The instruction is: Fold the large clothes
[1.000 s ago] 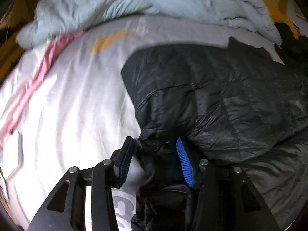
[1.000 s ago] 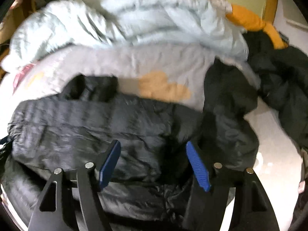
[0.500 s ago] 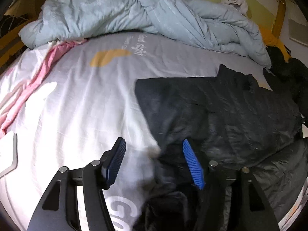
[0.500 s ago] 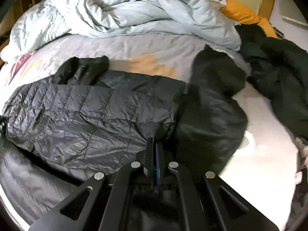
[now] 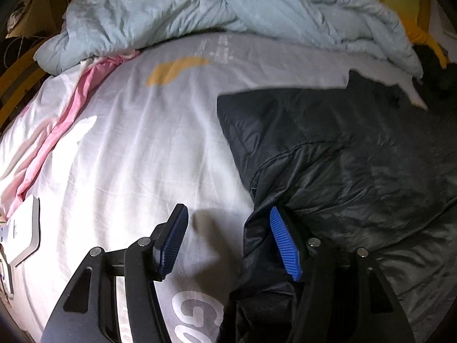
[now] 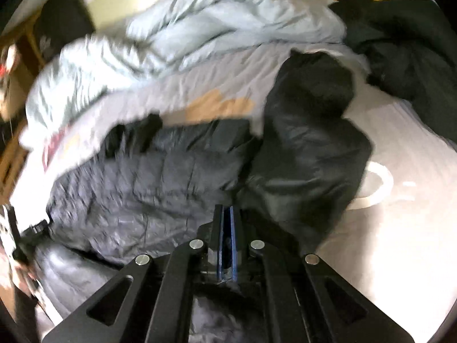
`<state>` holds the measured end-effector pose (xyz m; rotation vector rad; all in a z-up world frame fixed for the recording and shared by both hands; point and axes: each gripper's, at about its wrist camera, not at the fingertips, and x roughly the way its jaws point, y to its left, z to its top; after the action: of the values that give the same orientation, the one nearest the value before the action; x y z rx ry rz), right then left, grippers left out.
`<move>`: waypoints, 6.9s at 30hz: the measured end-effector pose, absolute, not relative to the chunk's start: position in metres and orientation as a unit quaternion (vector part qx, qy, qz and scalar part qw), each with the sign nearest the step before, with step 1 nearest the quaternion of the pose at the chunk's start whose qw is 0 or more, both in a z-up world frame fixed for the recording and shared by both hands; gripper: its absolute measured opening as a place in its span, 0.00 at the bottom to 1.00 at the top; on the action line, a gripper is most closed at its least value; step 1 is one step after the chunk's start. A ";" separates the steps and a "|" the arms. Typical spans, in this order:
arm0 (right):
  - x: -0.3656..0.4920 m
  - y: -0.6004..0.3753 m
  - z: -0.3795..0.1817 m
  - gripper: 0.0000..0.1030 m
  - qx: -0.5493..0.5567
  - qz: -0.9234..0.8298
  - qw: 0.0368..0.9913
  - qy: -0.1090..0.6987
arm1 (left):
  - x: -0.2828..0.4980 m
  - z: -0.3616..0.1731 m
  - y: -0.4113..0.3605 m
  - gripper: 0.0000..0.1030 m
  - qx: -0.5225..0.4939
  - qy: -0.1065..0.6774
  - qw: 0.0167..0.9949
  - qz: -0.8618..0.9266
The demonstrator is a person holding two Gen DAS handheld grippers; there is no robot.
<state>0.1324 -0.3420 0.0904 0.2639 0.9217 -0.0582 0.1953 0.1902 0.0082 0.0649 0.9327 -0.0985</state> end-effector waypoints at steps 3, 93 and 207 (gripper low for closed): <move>0.123 -0.356 0.112 0.07 0.100 -0.063 0.903 0.414 | 0.187 0.025 0.193 0.57 0.005 0.421 0.905 -0.059; 0.157 -0.318 0.126 0.04 -0.045 -0.182 0.895 0.405 | 0.137 0.083 0.133 0.66 0.001 0.326 0.941 -0.091; 0.177 -0.294 0.033 0.59 0.026 -0.097 0.840 0.533 | 0.228 -0.003 0.156 0.83 -0.013 0.461 0.887 -0.039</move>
<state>0.1773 -0.2937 0.0330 0.0553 1.1256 -0.2042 0.2275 0.1563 -0.0031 -0.0267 0.9580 -0.0806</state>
